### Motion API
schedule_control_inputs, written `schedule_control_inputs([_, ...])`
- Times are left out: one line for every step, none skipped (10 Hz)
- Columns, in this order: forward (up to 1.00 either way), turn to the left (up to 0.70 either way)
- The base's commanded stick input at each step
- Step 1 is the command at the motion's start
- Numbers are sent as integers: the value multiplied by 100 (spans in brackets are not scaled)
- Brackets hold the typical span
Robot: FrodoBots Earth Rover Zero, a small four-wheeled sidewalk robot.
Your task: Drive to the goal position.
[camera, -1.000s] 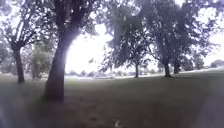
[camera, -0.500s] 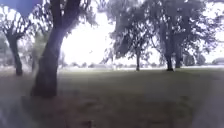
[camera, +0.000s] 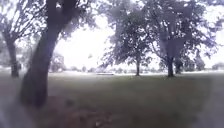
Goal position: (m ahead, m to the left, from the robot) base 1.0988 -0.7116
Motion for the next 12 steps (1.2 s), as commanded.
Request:
schedule_control_inputs([70,0])
schedule_control_inputs([70,0])
schedule_control_inputs([70,0])
schedule_control_inputs([70,0])
schedule_control_inputs([70,0])
schedule_control_inputs([70,0])
schedule_control_inputs([70,0])
schedule_control_inputs([70,0])
schedule_control_inputs([70,0])
schedule_control_inputs([70,0])
schedule_control_inputs([70,0])
schedule_control_inputs([70,0])
